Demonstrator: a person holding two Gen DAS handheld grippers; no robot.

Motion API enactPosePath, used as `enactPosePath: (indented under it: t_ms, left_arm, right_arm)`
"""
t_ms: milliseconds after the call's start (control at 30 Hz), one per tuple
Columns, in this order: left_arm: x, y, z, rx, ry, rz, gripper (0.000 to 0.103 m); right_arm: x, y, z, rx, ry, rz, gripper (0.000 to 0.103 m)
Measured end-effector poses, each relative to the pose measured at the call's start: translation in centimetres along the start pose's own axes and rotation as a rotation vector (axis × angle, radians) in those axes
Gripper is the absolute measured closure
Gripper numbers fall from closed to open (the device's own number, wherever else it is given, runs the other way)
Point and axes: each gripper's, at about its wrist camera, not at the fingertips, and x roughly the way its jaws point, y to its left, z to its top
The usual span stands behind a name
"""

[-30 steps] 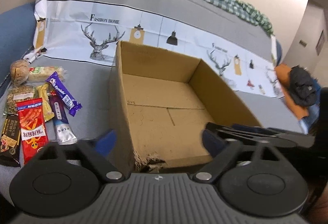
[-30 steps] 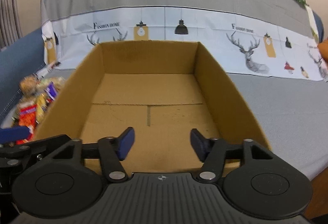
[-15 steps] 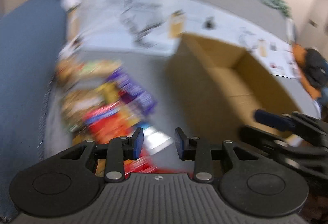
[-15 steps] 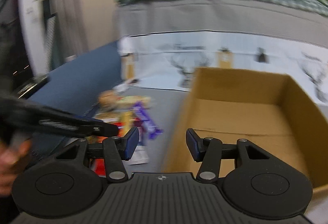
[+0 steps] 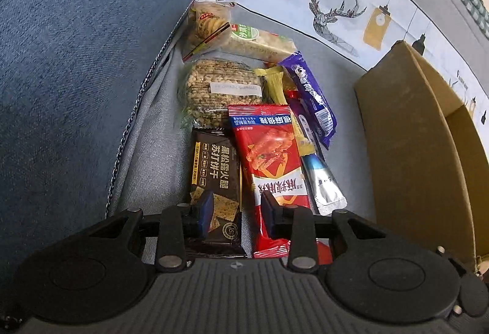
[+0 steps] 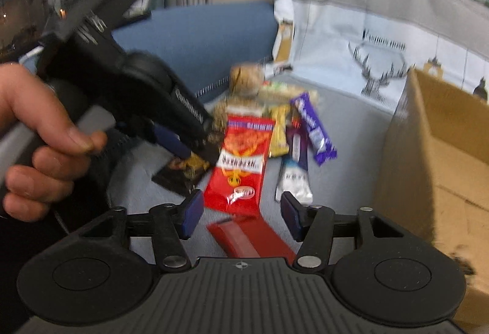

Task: Organize snacks
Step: 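Grasp the red wrapped bar with the right tool while the left tool grasps the dark biscuit packet, then lift the red bar with the right tool while the left tool lifts the dark biscuit packet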

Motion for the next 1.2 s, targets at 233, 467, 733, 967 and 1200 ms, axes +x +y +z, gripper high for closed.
enactPosePath:
  t_ms: [233,467,733,967,1200]
  left_arm:
    - [0.6,-2.2,-0.7,0.072,-0.069,0.113,0.062]
    - [1.8,-3.1,-0.5,0.124,-0.013,0.161,0.045]
    - [3.1,-1.9,0.0,0.061,0.079,0.139,0.047]
    - [1.7,-1.5,-0.4,0.030,0.004,0.113,0.061]
    - [-2.3,0.1,-1.1,-0.017,-0.182,-0.101,0.066]
  right_arm:
    - [2.3,-0.1,-0.9,-0.012,0.103,-0.012,0.033]
    - [3.7,-0.2,-1.8,-0.038,0.204,-0.006,0.032]
    - [3.1,-0.7,-1.7,0.011,0.212,-0.005,0.050]
    - [2.0,-0.5,-1.0,0.030,0.148,0.030,0.058]
    - [0.1,-0.8,0.0,0.074,0.023,0.069,0.058]
